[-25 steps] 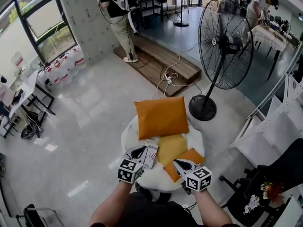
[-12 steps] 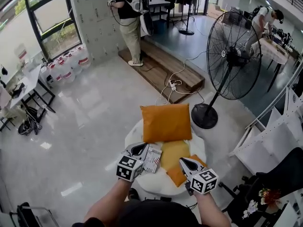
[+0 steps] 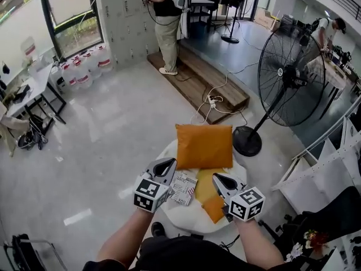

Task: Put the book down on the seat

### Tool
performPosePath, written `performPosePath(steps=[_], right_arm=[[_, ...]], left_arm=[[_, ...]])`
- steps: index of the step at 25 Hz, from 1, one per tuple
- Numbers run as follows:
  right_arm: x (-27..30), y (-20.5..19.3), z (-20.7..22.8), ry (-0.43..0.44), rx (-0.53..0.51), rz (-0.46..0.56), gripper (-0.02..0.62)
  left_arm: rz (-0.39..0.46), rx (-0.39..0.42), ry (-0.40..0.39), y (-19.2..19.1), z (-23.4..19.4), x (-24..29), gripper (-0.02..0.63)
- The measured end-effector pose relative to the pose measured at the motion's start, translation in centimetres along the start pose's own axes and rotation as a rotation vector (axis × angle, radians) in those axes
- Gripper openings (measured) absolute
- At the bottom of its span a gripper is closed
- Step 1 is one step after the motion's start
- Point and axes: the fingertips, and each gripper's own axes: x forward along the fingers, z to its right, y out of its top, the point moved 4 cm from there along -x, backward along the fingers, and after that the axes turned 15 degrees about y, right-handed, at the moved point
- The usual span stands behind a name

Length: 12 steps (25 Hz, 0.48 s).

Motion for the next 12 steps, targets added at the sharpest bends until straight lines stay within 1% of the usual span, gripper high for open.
performPosePath(steps=[2, 3, 6, 9, 12], right_arm=[[0.7, 2.1, -0.7, 0.014, -0.058, 0.004, 0.015], [0.7, 3.0, -1.0, 0.008, -0.082, 0.007, 0.015], [0.1, 4.7, -1.3, -0.056, -0.128, 0.036, 0.015], [-2.1, 5.1, -1.4, -0.119, -0.137, 0.108, 0.015], [-4.3, 4.6, -0.8, -0.155, -0.117, 0.137, 0.014]], left_arm=[[0.015, -0.004, 0.015, 0.4, -1.0, -0.5, 0.002], [0.020, -0.009, 0.017, 0.5, -1.2, -0.7, 0.002], [0.031, -0.028, 0.014, 1.0, -1.7, -1.1, 0.002], [0.060, -0.050, 0.002, 2.0, -1.9, -1.2, 0.003], [0.148, -0.056, -0.035, 3.9, -1.5, -1.8, 0.003]])
